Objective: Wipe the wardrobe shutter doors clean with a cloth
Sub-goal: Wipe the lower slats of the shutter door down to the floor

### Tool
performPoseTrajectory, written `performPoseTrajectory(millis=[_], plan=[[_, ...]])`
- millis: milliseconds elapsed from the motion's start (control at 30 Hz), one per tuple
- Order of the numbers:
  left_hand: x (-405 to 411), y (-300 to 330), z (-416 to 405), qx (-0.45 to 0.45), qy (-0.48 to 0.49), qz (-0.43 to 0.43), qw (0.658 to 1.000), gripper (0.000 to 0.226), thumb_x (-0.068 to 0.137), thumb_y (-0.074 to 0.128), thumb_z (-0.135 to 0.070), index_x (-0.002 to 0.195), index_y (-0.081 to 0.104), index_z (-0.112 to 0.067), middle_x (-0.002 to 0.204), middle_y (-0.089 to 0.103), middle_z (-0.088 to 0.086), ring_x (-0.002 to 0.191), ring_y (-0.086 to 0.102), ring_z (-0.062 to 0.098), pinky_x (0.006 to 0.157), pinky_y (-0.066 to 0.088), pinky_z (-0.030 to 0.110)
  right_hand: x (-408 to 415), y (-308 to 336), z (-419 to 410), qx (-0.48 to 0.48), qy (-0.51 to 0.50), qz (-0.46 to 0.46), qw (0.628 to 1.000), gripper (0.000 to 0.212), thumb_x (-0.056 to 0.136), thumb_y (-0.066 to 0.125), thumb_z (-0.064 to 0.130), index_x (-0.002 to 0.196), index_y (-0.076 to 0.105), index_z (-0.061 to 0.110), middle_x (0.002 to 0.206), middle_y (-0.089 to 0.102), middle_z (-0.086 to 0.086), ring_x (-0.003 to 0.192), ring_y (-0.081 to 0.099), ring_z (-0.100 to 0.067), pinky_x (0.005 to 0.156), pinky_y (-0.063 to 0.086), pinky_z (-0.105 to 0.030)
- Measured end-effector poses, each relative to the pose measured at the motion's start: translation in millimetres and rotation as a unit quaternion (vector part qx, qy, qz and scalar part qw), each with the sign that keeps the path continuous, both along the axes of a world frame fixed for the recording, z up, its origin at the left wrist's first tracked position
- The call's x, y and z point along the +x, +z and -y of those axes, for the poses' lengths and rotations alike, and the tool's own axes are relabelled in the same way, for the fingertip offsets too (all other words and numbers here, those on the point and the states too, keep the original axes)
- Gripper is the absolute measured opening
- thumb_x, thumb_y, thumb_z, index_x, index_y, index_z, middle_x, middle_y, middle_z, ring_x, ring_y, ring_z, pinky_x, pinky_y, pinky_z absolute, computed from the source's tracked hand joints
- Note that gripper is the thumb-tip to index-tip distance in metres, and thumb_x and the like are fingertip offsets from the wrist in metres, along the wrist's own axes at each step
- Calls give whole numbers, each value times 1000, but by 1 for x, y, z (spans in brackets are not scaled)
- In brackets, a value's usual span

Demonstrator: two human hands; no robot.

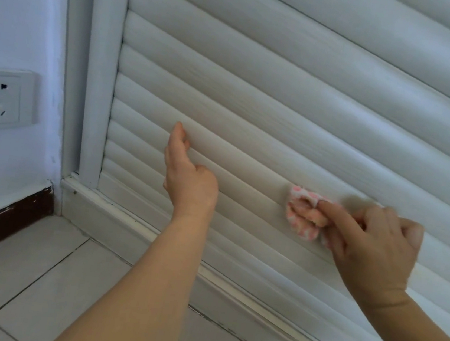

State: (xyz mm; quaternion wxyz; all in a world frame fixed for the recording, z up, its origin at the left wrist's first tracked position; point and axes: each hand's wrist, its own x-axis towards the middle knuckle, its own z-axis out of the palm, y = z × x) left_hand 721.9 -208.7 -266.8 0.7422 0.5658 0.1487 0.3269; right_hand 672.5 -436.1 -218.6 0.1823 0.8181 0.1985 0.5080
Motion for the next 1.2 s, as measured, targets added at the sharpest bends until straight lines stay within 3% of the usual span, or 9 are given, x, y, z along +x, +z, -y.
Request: performPoseTrajectory(millis=[133, 367, 633, 767, 833, 900, 933, 1000, 1200], plan=[[1, -2, -1, -4, 0, 1, 1000, 79, 73, 29, 18, 144, 29, -17, 126, 40, -13, 124, 43, 6, 112, 28, 35, 15, 7, -22, 21, 36, 45, 998, 27, 84, 67, 27, 109, 56, 31, 66, 47, -5, 66, 38, -23, 66, 15, -31], [5, -3, 4, -19, 14, 21, 999, 80, 69, 30, 18, 142, 31, -13, 133, 43, -4, 126, 44, 10, 111, 28, 38, 53, 24, -118, -16, 78, 61, 995, 25, 84, 56, 22, 100, 73, 32, 68, 50, -4, 67, 47, -24, 64, 21, -34], [0, -1, -2, -7, -13, -1, 1000, 82, 71, 29, 18, 145, 27, -18, 125, 37, -15, 127, 42, 7, 112, 25, 41, 22, 1, -37, -131, 50, -15, 990, 45, 75, 63, 6, 111, 69, 33, 69, 49, -3, 63, 46, -23, 66, 25, -34], [-2, -1, 0, -10, -14, -7, 1000, 84, 69, 29, 18, 144, 28, -19, 124, 38, -17, 128, 40, 6, 113, 24, 40, 20, 21, -39, -71, 10, -12, 997, 36, 75, 72, 17, 108, 71, 32, 68, 52, -4, 65, 46, -24, 67, 21, -33], [-1, -1, 2, -13, -10, -5, 1000, 84, 69, 29, 18, 143, 30, -19, 124, 39, -16, 128, 40, 6, 113, 24, 40, 26, 33, -63, 3, -18, -64, 998, 13, 87, 63, 33, 94, 73, 33, 68, 56, -1, 66, 54, -24, 66, 19, -31], [2, -2, 4, -17, -7, -1, 1000, 83, 68, 29, 14, 143, 31, -19, 128, 40, -15, 128, 40, 6, 113, 24, 40, 35, 37, -87, 51, -22, -80, 995, 21, 91, 55, 42, 85, 72, 31, 67, 56, 0, 67, 55, -23, 63, 19, -31], [2, -2, 4, -16, -4, 2, 1000, 82, 66, 29, 10, 143, 31, -19, 132, 41, -12, 129, 40, 7, 113, 24, 40, 39, 31, -95, 31, -13, -69, 997, 13, 87, 61, 34, 91, 72, 32, 68, 55, -1, 64, 54, -24, 64, 20, -31], [3, -2, 4, -14, -2, 8, 1000, 84, 63, 29, 7, 143, 32, -19, 139, 42, -5, 130, 39, 8, 113, 24, 41, 40, 13, -97, -55, 26, -24, 998, 30, 75, 69, 17, 102, 72, 31, 68, 52, -4, 60, 51, -23, 65, 22, -32], [2, -4, 2, 15, 0, -4, 1000, 84, 69, 31, 17, 144, 29, -20, 140, 42, -2, 130, 38, 9, 112, 25, 38, 26, -12, -54, -139, 48, -41, 988, 48, 72, 52, 5, 107, 71, 30, 68, 50, -2, 62, 47, -23, 69, 26, -34]])
